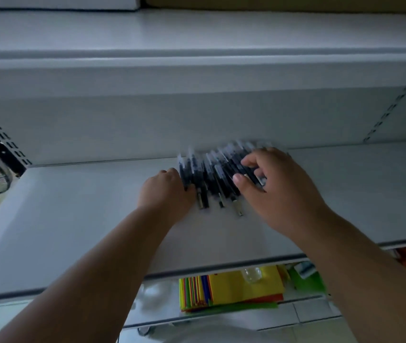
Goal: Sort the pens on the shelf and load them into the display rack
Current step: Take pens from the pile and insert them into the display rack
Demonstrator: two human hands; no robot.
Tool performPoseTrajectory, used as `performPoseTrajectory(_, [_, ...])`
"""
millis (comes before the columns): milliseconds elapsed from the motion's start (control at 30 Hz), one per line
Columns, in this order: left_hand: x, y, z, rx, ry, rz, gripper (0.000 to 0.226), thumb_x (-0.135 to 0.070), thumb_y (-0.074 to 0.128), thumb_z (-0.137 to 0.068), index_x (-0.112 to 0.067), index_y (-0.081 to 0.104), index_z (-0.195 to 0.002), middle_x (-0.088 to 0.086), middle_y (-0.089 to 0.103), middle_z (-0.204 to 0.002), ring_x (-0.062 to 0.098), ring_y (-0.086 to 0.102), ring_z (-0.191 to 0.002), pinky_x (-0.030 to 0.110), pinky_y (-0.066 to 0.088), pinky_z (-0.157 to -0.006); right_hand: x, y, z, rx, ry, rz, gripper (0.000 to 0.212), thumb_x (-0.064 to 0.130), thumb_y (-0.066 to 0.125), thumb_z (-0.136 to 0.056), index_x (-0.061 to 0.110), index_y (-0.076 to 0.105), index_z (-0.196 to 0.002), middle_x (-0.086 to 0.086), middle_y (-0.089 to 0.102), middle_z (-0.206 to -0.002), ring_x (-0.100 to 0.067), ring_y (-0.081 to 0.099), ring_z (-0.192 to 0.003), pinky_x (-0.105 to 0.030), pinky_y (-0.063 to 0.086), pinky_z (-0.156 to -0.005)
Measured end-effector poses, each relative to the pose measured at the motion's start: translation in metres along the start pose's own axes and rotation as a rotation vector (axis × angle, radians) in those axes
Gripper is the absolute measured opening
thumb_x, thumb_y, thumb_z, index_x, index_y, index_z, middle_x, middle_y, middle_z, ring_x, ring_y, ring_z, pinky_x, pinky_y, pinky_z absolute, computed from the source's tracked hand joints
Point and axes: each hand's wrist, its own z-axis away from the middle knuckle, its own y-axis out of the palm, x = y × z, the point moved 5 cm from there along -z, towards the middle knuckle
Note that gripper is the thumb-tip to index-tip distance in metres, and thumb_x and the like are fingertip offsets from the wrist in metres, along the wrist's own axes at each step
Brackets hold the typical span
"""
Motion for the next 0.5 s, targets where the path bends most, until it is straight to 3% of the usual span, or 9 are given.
performPoseTrajectory(67, [0.001,-0.003,-0.003,0.044,-0.012,-0.039,0.035,-0.045,0.050,-0.092,-0.013,0.059,-0.081,0.008,0.063,-0.084,0.025,0.052,-0.066,0.028,0.036,-0.055,-0.001,0.002,0.001,-0.012,0.014,-0.012,0.031,0.042,0.059,-0.092,0.021,0.060,-0.115,0.007,0.058,-0.109,-0.010,0.053,-0.098,-0.025,0.037,-0.074])
performPoseTrajectory(133, [0.000,-0.004,-0.004,0.092,-0.011,-0.062,0.038,-0.049,0.050,-0.093,-0.016,0.054,-0.073,0.002,0.053,-0.071,0.023,0.050,-0.065,0.027,0.034,-0.053,-0.002,0.006,0.002,-0.023,0.021,-0.026,0.030,0.040,0.060,-0.092,0.020,0.061,-0.113,0.008,0.057,-0.106,-0.010,0.053,-0.098,-0.025,0.036,-0.074])
performPoseTrajectory(300, [-0.009,-0.005,-0.005,0.149,0.000,-0.080,0.043,-0.056,0.053,-0.087,-0.018,0.046,-0.068,-0.001,0.050,-0.069,0.024,0.055,-0.071,0.027,0.041,-0.058,-0.003,0.013,0.003,-0.013,0.044,-0.027,0.031,0.042,0.059,-0.092,0.021,0.061,-0.115,0.009,0.058,-0.106,-0.008,0.052,-0.098,-0.023,0.037,-0.074])
performPoseTrajectory(500, [-0.007,-0.004,-0.006,0.118,0.014,-0.023,0.028,-0.038,0.048,-0.090,-0.016,0.052,-0.073,0.000,0.053,-0.069,0.025,0.056,-0.069,0.026,0.040,-0.055,-0.006,0.017,0.000,-0.050,0.065,-0.039,0.028,0.041,0.060,-0.091,0.023,0.061,-0.113,0.011,0.059,-0.106,-0.003,0.051,-0.093,-0.006,0.030,-0.068])
